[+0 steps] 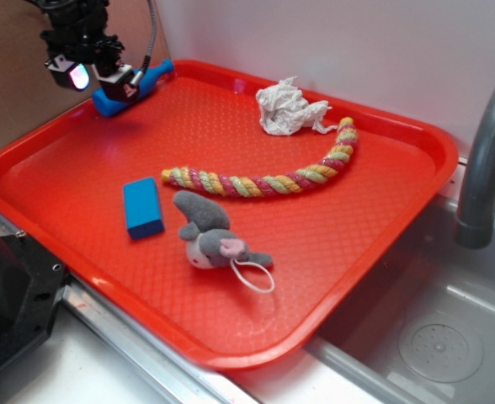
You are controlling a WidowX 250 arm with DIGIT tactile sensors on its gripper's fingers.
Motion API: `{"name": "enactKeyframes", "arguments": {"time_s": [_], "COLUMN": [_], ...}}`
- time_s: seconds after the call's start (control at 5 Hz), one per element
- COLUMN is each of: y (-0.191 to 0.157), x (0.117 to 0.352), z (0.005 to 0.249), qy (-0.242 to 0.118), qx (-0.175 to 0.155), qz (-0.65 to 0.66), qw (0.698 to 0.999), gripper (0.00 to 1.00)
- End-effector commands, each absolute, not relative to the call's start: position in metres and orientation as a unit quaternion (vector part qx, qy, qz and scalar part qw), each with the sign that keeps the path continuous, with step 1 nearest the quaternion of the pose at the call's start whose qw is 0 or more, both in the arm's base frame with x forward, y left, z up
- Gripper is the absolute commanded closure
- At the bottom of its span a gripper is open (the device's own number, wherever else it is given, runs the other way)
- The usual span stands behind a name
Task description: Grab the blue bottle.
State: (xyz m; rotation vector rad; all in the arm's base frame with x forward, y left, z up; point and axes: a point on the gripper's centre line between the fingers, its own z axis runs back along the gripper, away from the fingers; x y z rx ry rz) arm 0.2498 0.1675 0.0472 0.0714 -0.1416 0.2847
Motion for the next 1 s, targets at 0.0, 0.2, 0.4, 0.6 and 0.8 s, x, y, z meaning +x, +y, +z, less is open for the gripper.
{"name": "enactKeyframes", "arguments": {"time_s": [0.0, 0.2, 0.4, 0.6, 0.8], "y": [0.184, 0.168, 0.144, 0.121, 0.113], "x": [0.283, 0.279, 0.279, 0.276, 0.280], "z": [0.043, 0.037, 0.043, 0.049, 0.047], "qy": [-0.071, -0.052, -0.064, -0.077, -0.071], "qx": [0.043, 0.046, 0.042, 0.019, 0.018], "qz": [0.142, 0.124, 0.111, 0.100, 0.092], "qw": [0.986, 0.990, 0.991, 0.992, 0.993], "gripper": [0.00, 0.00, 0.00, 0.00, 0.00]}}
